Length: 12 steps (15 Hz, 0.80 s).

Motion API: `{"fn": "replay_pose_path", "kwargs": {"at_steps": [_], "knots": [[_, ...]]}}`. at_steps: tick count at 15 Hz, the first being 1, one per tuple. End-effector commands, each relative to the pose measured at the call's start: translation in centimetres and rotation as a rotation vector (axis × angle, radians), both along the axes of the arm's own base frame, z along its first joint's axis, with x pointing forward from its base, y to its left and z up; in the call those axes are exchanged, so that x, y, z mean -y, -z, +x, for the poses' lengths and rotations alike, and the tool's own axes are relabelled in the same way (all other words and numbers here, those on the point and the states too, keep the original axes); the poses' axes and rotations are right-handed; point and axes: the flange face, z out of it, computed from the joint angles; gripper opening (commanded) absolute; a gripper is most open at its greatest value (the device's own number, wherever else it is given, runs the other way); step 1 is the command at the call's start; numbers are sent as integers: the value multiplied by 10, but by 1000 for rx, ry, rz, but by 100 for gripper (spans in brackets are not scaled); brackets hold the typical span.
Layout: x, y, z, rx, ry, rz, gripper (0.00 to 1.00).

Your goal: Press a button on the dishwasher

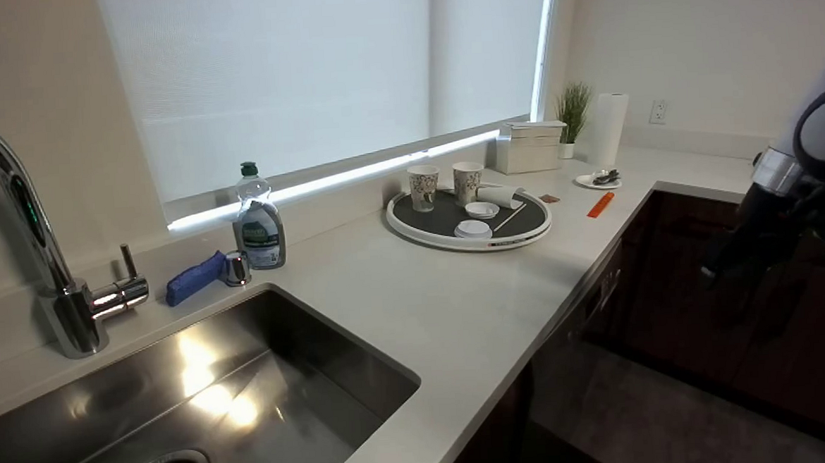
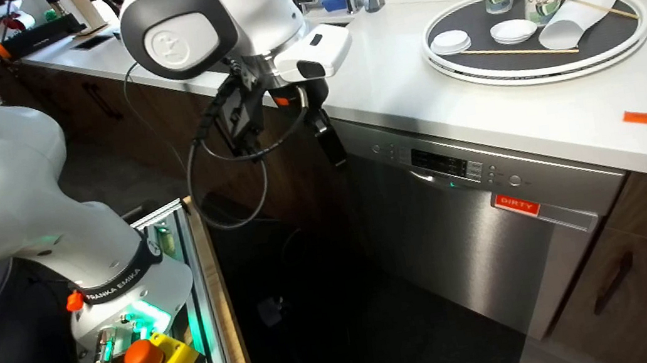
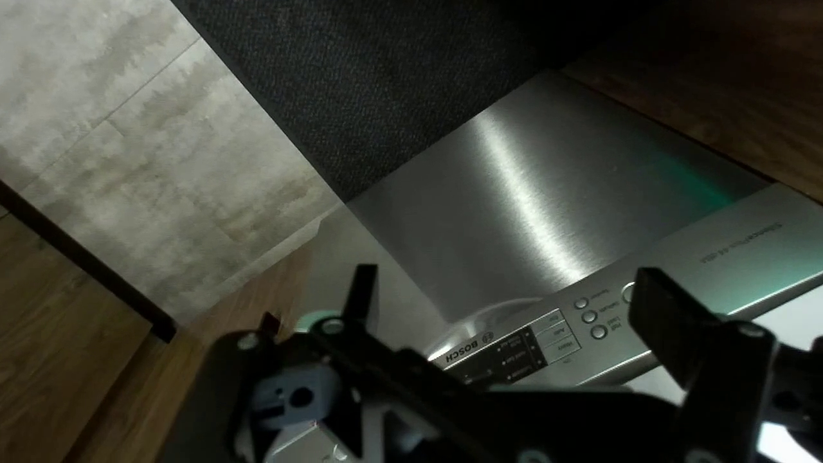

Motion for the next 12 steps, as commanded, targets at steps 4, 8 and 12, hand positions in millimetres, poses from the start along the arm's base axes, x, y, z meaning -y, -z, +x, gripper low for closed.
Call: {"fn": "replay_pose_path", "kwargs": {"at_steps": [4,8,12], "knots": [[-5,28,9,-4,-16,15,100],[-4,30,11,-8,-18,17,100],[-4,42,18,25,-10,-8,100]]}}
